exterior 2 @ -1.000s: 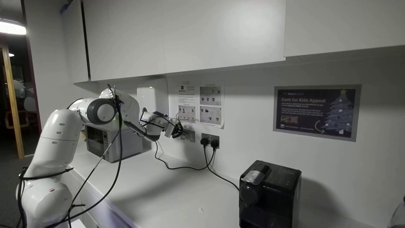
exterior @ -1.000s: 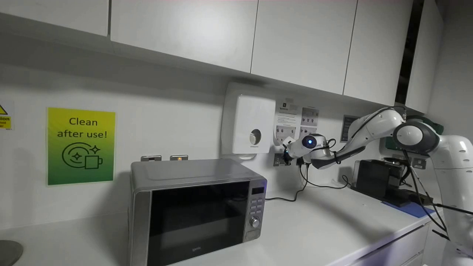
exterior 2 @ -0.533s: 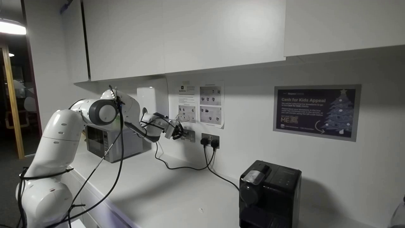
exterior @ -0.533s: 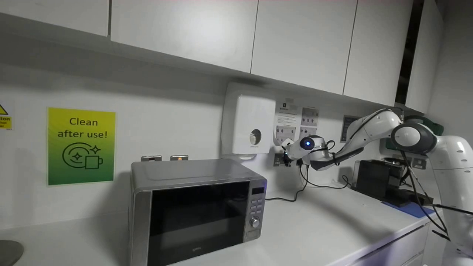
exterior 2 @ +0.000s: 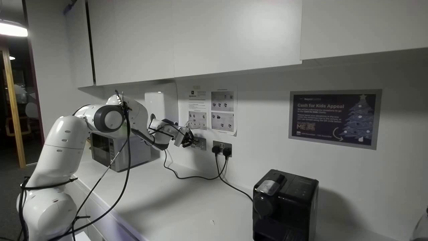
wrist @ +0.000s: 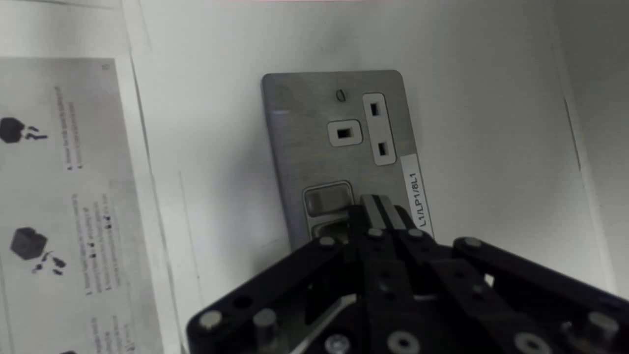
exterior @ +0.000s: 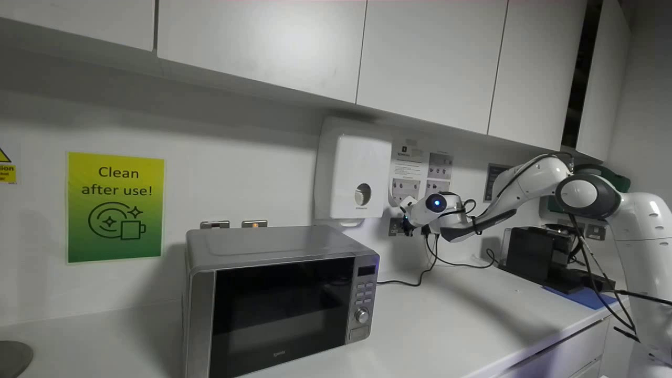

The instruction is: Press a switch on the bottom left wall socket.

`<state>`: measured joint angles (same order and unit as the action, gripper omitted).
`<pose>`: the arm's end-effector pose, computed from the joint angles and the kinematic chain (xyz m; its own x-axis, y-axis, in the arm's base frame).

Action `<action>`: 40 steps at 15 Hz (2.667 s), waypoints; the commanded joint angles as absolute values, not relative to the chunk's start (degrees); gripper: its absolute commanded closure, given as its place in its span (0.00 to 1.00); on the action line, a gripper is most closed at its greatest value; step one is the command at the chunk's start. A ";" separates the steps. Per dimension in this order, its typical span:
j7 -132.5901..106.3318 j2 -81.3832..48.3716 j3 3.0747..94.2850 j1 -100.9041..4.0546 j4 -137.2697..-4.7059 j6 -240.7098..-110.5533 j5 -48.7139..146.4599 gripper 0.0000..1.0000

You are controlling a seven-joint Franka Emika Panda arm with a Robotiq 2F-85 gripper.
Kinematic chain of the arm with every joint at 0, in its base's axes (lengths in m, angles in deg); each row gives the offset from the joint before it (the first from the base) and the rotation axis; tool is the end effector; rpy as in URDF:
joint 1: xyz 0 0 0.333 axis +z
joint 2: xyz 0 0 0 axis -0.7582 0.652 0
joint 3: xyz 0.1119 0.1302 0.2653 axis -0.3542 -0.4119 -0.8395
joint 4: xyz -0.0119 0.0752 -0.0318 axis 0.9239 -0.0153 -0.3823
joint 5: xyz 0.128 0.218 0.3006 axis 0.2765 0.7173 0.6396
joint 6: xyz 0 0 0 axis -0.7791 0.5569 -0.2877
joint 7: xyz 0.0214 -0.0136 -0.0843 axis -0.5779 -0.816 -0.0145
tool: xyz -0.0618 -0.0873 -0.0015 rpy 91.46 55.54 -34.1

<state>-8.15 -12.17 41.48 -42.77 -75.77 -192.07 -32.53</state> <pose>0.6747 0.1373 0.4309 0.3918 0.9199 0.0143 0.4204 -0.1928 0.8866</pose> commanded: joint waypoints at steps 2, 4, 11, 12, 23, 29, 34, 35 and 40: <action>-13.54 -15.96 40.79 -43.72 -79.58 -192.68 -27.43 1.00; -15.64 -17.22 40.69 -43.79 -81.16 -193.00 -25.11 1.00; -17.82 -20.22 40.46 -43.46 -83.33 -193.94 -22.92 1.00; -17.41 -20.21 40.62 -43.45 -82.87 -194.07 -23.57 1.00; -16.86 -19.56 41.76 -43.97 -80.36 -193.26 -24.44 1.00; -16.45 -18.46 42.23 -43.61 -79.41 -192.68 -24.52 1.00; -16.16 -17.56 42.21 -43.30 -78.60 -192.41 -24.86 1.00; -16.06 -17.37 42.24 -43.26 -78.35 -192.33 -25.00 1.00; -15.81 -15.96 42.27 -43.12 -76.49 -191.99 -25.15 1.00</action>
